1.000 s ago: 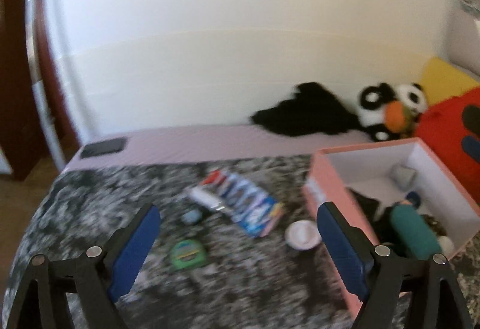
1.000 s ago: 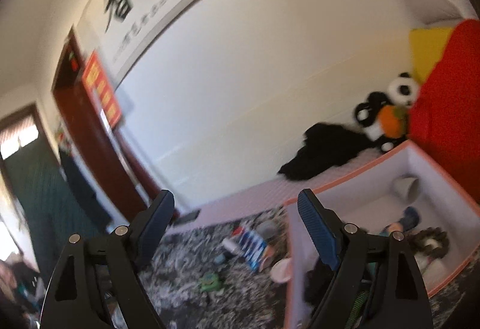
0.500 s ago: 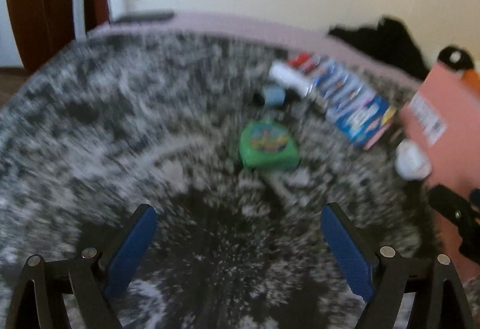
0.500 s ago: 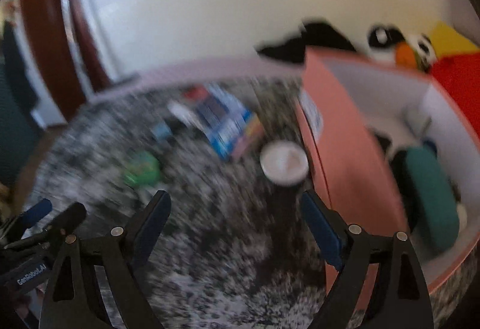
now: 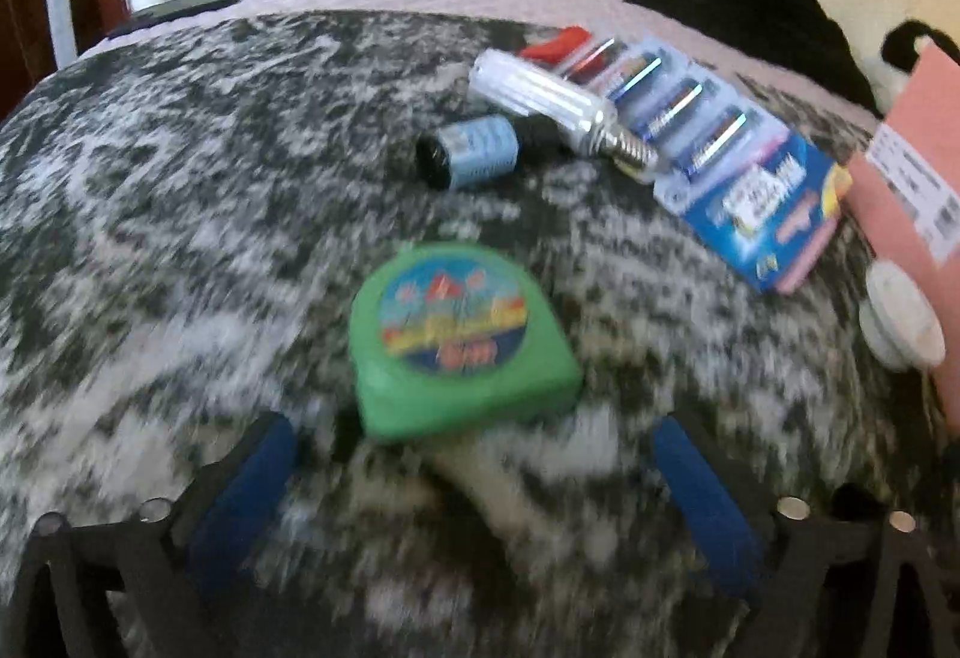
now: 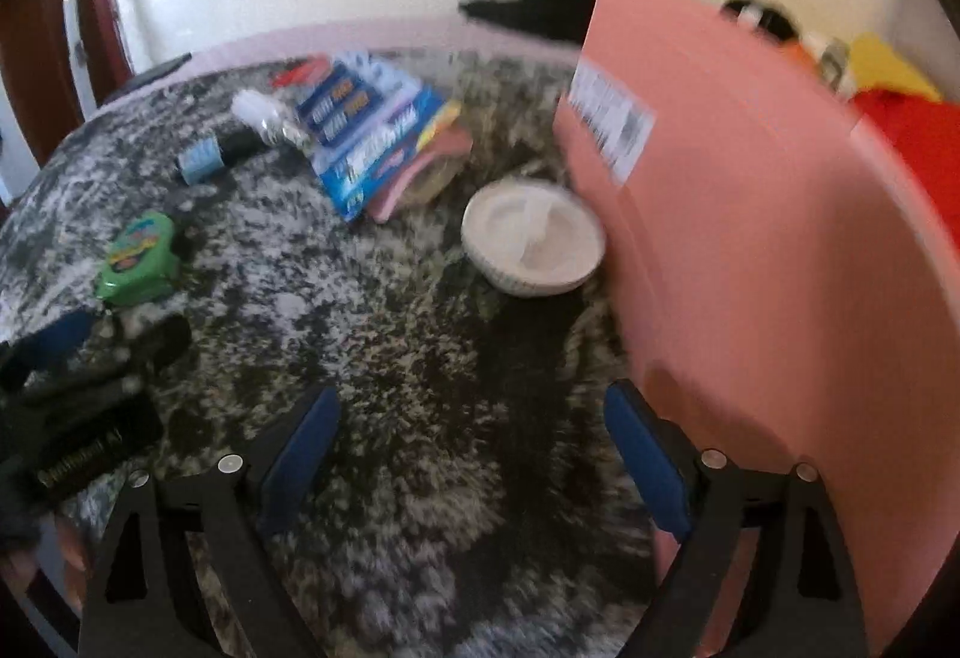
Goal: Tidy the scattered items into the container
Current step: 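Grasp the green tape measure with the left gripper while the right grasps the white round lid, then carry the tape measure and white lid over the pink box and release both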
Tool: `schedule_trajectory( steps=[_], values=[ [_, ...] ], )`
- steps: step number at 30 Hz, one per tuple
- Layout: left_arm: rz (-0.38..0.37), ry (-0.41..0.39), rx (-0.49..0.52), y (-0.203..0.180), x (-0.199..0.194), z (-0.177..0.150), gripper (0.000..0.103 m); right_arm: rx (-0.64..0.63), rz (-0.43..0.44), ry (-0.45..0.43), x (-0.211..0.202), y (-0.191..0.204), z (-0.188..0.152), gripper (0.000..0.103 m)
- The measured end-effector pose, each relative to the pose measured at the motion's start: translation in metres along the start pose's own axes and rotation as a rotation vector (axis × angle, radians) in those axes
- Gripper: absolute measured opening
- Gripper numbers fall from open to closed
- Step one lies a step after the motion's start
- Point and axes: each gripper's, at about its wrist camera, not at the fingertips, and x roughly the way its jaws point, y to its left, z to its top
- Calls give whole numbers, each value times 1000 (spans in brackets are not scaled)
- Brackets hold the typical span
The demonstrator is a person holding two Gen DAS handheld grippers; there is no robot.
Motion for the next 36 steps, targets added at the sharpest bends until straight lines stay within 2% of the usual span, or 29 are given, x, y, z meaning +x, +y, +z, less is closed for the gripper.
schedule_trajectory(
  steps=[1, 7, 9, 12, 13, 14, 15, 18, 20, 26, 28, 34, 36],
  values=[
    [7, 0, 7, -1, 3, 2, 102, 18, 21, 20, 9, -2, 3, 91],
    [30, -2, 34, -6, 19, 15, 102, 29, 2, -83, 30, -9, 30, 91],
    [30, -5, 34, -5, 21, 16, 102, 34, -7, -107, 38, -12, 42, 95],
    [24, -26, 14, -1, 19, 17, 102, 43, -3, -108, 45, -13, 55, 96],
    [21, -35, 6, 0, 18, 17, 94, 46, 2, -119, 45, -14, 57, 93],
    [18, -44, -3, 2, 17, 17, 64, 54, 33, -120, 46, -16, 58, 62],
    [13, -52, -14, 4, 16, 17, 65, 63, 72, -117, 47, -19, 58, 64],
    [-37, -60, -76, 16, 6, 13, 65, 59, 115, -119, 41, -21, 58, 63],
    [-35, -54, -82, 15, -3, 8, 65, 53, 150, -112, 35, -19, 55, 63],
    [-6, -97, -75, 6, -67, -9, 65, -15, 229, -140, -16, -1, 35, 63],
    [5, -114, -72, 2, -90, -15, 65, -44, 245, -181, -45, 3, 27, 63],
    [40, -191, -48, -8, -159, -33, 63, -33, 317, -284, -115, -10, 4, 63],
    [43, -214, -43, -10, -175, -36, 60, -25, 338, -306, -134, -16, -6, 63]
  ],
)
